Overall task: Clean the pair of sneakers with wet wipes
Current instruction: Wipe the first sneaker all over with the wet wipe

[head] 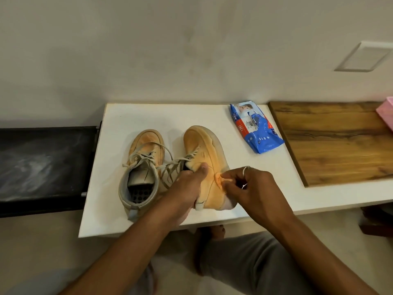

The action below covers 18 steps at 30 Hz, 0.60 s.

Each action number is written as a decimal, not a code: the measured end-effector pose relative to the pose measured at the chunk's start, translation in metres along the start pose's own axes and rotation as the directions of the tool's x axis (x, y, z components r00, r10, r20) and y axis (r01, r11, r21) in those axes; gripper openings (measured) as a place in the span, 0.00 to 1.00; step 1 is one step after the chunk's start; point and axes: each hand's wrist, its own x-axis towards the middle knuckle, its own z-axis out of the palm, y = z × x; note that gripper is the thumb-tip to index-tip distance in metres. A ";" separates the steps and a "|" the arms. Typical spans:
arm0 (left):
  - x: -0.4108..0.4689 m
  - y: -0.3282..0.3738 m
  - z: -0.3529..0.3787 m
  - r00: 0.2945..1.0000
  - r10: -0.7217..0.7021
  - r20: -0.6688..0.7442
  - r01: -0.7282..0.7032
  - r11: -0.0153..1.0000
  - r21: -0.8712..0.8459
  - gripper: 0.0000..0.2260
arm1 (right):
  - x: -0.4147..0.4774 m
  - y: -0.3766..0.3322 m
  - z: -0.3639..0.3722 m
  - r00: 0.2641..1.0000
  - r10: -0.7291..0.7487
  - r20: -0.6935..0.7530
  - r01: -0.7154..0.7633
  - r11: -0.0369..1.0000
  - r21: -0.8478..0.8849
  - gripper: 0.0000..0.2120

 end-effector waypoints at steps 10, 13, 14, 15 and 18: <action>-0.006 -0.002 0.007 0.984 0.085 0.156 -0.022 0.929 -0.368 0.21 | -0.005 -0.016 0.009 0.976 -0.211 0.050 0.216 0.947 -0.239 0.13; -0.007 -0.001 0.009 0.978 0.118 0.173 -0.046 0.927 -0.373 0.19 | -0.005 -0.010 0.005 0.973 -0.229 0.034 0.230 0.939 -0.257 0.14; -0.007 -0.001 0.010 0.977 0.121 0.177 -0.047 0.925 -0.376 0.20 | -0.001 -0.009 0.003 0.972 -0.234 -0.014 0.223 0.941 -0.256 0.13; -0.007 -0.001 0.010 0.977 0.123 0.173 -0.048 0.923 -0.382 0.21 | 0.002 -0.008 0.002 0.968 -0.246 -0.055 0.225 0.942 -0.247 0.13; -0.007 -0.001 0.009 0.978 0.133 0.162 -0.054 0.908 -0.416 0.20 | 0.002 -0.013 0.006 0.932 -0.363 -0.014 0.347 0.902 -0.258 0.12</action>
